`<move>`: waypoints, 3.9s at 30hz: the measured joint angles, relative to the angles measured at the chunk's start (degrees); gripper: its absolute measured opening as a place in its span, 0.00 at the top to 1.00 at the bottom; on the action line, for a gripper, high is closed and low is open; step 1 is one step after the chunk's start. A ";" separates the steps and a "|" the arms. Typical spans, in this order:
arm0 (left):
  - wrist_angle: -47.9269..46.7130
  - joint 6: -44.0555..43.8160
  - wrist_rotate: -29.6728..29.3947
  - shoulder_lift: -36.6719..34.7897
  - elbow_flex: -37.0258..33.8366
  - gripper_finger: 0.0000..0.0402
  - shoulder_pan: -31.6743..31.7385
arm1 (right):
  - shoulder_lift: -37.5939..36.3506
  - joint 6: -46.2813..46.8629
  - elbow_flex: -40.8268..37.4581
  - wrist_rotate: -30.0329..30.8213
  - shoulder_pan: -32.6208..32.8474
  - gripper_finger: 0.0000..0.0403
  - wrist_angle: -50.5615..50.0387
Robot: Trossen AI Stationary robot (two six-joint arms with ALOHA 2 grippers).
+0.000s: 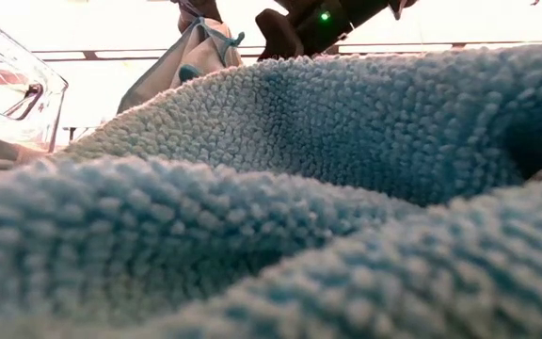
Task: Sort microfiber towel by color & place in baskets
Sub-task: Put the light blue microfiber towel into the right transparent bin
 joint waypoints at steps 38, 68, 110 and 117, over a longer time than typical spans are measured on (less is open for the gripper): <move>0.72 -1.57 0.00 0.02 0.00 1.00 -0.11 | -0.02 2.06 0.04 -3.07 0.00 0.98 1.08; 0.66 -0.62 -4.37 0.02 0.00 1.00 -0.11 | -0.02 3.02 0.04 -2.96 0.00 0.98 0.67; -19.01 -2.48 -40.37 -0.22 1.36 0.60 7.36 | -26.67 32.79 3.65 2.07 8.77 0.98 -46.99; -17.36 -1.48 -40.35 -0.22 1.33 0.60 9.32 | -32.31 35.47 3.65 2.06 13.19 0.98 -49.04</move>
